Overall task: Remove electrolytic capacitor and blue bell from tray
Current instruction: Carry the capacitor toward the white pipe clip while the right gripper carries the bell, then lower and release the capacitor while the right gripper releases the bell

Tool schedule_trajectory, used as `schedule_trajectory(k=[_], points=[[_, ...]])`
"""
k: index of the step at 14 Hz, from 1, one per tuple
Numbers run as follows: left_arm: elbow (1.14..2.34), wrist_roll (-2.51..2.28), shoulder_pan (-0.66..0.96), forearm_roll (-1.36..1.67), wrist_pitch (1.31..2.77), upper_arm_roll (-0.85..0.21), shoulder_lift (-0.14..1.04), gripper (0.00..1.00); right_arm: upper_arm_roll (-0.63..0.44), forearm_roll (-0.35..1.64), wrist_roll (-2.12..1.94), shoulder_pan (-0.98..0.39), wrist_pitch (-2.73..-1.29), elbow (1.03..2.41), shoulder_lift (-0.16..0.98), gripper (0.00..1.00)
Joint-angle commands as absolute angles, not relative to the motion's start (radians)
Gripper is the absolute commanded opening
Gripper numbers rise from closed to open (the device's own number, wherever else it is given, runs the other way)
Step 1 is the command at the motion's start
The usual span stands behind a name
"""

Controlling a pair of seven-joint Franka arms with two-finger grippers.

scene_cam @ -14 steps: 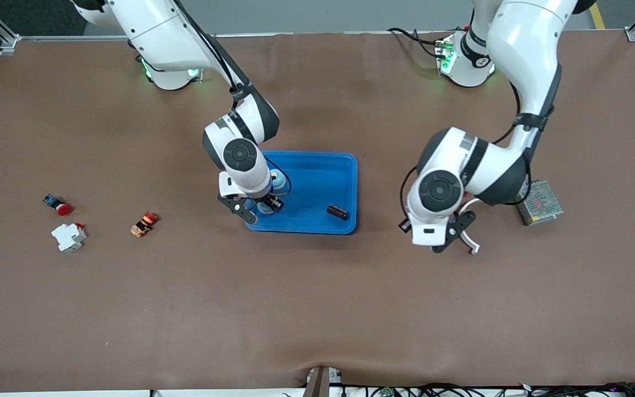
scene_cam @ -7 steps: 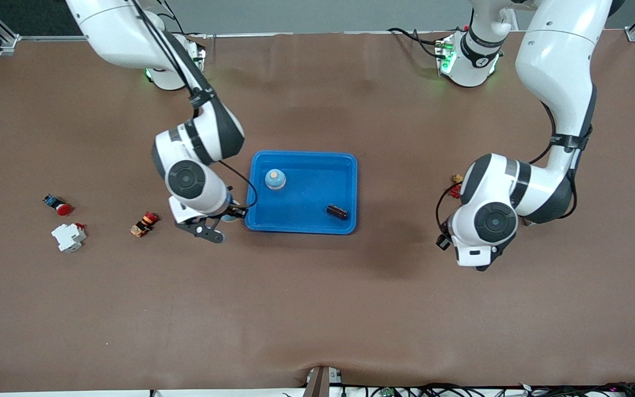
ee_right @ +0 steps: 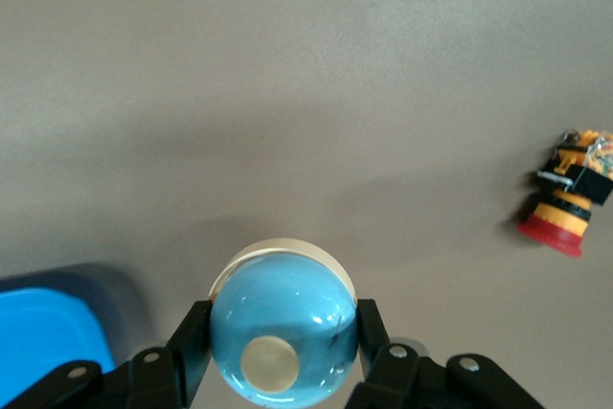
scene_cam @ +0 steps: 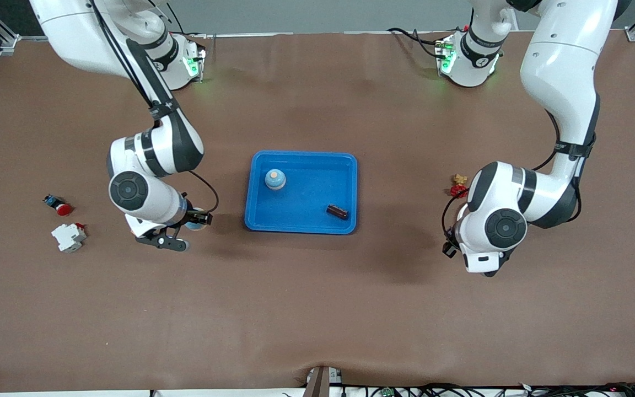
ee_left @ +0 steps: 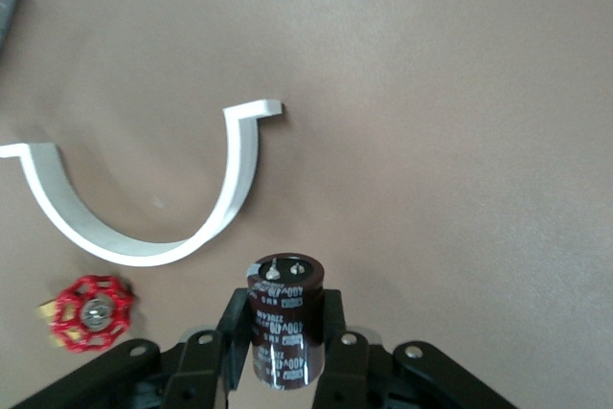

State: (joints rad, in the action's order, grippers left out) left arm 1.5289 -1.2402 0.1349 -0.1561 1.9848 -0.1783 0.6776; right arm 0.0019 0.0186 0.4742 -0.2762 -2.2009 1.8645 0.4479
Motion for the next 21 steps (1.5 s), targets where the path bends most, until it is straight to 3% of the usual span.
schedule_trajectory(k=[1, 4, 10, 11, 13, 21], points=[[1.532, -1.259, 0.138, -0.164, 2.003, -0.183, 0.695, 0.00, 0.023, 0.024, 0.462, -0.265, -2.345, 2.011, 0.394, 0.00], [1.497, -1.258, 0.150, -0.164, 2.025, -0.189, 0.751, 0.00, 0.025, 0.040, 0.460, -0.264, -2.471, 2.075, 0.393, 0.00], [1.482, -1.238, 0.149, -0.170, 2.081, -0.183, 0.802, 0.00, 0.026, 0.058, 0.333, -0.196, -2.506, 2.057, 0.405, 0.00], [1.482, -1.238, 0.150, -0.170, 2.089, -0.183, 0.804, 0.08, 0.026, 0.067, 0.319, -0.196, -2.507, 2.046, 0.408, 0.00], [1.482, -1.239, 0.176, -0.179, 2.089, -0.181, 0.792, 1.00, 0.026, 0.074, 0.278, -0.192, -2.513, 2.042, 0.420, 0.00], [1.450, -1.381, 0.329, -0.169, 2.040, -0.193, 0.706, 1.00, 0.028, 0.112, 0.091, -0.115, -2.563, 2.089, 0.453, 0.00]])
